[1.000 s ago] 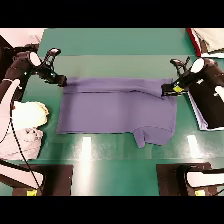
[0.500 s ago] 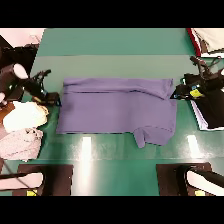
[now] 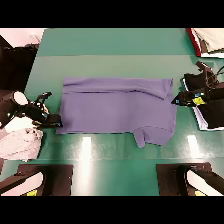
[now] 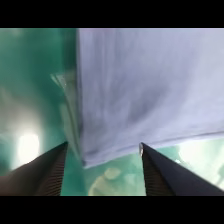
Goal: Fold the shirts.
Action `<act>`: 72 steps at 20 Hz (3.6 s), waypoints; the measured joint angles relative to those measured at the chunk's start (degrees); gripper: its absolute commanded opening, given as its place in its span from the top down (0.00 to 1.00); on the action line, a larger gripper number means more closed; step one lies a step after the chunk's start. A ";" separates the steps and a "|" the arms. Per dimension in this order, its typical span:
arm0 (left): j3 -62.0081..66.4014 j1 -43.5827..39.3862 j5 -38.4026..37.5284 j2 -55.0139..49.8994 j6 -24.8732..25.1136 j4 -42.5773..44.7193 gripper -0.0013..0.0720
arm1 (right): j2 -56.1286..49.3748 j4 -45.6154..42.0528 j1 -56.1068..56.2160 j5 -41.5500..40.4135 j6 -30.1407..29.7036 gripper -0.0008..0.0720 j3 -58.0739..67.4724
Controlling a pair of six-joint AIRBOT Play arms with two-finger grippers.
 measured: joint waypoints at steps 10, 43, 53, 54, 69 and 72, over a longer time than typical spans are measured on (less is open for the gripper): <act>-2.40 0.00 -0.96 0.68 -0.15 -3.50 0.80 | 0.79 0.09 -0.02 0.79 -0.09 0.52 -0.24; -0.20 0.00 -0.92 3.19 3.41 -5.27 0.95 | 7.02 -0.48 -7.08 -1.16 -0.57 0.96 -25.97; 2.03 0.00 -15.56 22.14 1.75 -9.07 0.95 | 23.78 -11.23 -6.91 17.33 -0.39 0.96 -11.91; 2.23 0.00 -15.87 22.91 1.73 -9.57 0.95 | 24.06 -11.43 -6.91 17.35 -0.37 0.96 -10.80; 13.68 -0.02 6.60 3.87 3.65 -11.56 0.95 | -3.63 -10.86 -3.02 2.80 -0.96 0.96 8.72; 17.90 -0.02 9.79 -2.54 4.37 -11.67 0.95 | -10.71 -10.67 -1.22 -0.33 -1.05 0.96 13.03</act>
